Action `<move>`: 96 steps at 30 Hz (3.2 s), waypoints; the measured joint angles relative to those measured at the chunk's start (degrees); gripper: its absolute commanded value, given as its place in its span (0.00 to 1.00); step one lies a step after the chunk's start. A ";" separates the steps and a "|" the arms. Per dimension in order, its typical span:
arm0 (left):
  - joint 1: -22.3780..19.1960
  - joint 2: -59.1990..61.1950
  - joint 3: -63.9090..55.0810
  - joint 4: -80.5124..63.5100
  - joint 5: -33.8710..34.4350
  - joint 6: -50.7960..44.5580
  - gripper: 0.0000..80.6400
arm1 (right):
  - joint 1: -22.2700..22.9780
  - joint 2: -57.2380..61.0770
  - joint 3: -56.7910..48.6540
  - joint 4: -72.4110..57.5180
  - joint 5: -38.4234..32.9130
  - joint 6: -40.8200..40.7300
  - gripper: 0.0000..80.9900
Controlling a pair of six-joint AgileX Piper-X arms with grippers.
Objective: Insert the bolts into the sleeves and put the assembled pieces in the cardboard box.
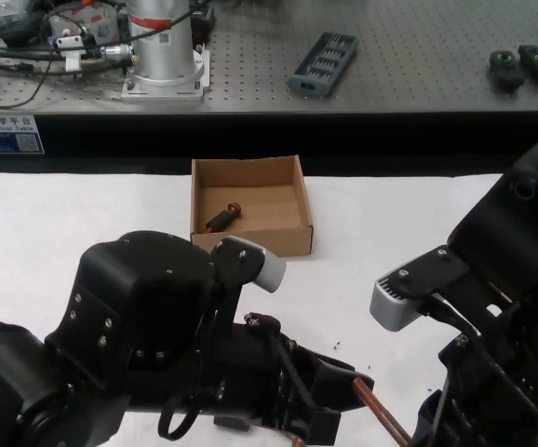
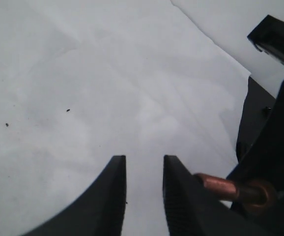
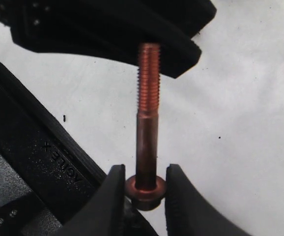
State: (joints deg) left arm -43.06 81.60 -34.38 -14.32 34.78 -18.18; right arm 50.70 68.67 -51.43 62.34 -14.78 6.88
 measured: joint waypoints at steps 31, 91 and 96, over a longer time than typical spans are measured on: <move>2.96 0.00 0.13 -4.23 0.08 0.57 0.08 | 0.00 0.00 0.00 0.14 -0.68 0.00 0.13; -3.28 0.00 0.13 7.23 10.82 4.70 0.19 | 0.00 0.00 -2.44 -5.22 0.92 -1.24 0.13; -3.28 0.00 0.13 7.23 10.82 3.56 0.19 | 0.00 0.00 -3.22 -5.97 0.92 -1.24 0.13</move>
State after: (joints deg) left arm -46.35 81.60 -34.25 -7.09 45.60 -14.62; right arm 50.70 68.67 -54.65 56.37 -13.86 5.64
